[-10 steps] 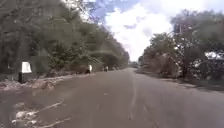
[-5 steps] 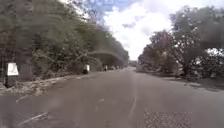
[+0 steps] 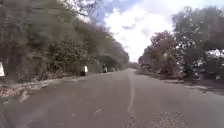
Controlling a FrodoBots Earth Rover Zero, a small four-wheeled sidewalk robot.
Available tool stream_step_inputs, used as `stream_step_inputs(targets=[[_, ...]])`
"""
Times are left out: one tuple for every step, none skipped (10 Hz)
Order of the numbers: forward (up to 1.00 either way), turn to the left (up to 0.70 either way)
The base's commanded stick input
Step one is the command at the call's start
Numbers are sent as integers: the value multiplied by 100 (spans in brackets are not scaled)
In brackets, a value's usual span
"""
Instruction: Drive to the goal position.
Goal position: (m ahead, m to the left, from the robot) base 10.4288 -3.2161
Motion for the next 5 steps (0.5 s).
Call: stream_step_inputs(targets=[[70, 0], [70, 0], [70, 0], [70, 0], [70, 0]])
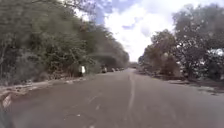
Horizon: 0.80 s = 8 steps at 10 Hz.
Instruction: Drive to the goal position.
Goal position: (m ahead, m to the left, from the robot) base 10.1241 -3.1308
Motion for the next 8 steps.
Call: stream_step_inputs(targets=[[70, 0], [70, 0], [70, 0], [70, 0], [70, 0], [70, 0], [70, 0], [70, 0]])
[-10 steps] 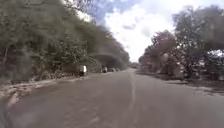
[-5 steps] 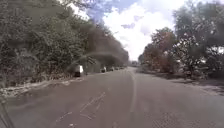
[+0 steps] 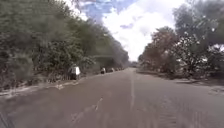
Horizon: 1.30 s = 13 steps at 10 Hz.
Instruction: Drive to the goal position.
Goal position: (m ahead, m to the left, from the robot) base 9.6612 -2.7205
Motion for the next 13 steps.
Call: stream_step_inputs(targets=[[70, 0], [70, 0], [70, 0], [70, 0], [70, 0], [70, 0], [70, 0], [70, 0], [70, 0], [70, 0], [70, 0], [70, 0], [70, 0]])
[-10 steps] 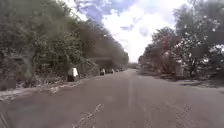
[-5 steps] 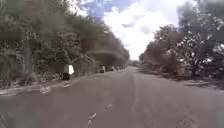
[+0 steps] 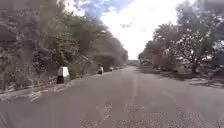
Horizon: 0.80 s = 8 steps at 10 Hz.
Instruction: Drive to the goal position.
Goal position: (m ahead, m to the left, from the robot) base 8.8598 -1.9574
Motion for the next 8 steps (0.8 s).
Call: stream_step_inputs(targets=[[70, 0], [70, 0], [70, 0], [70, 0], [70, 0], [70, 0], [70, 0], [70, 0]])
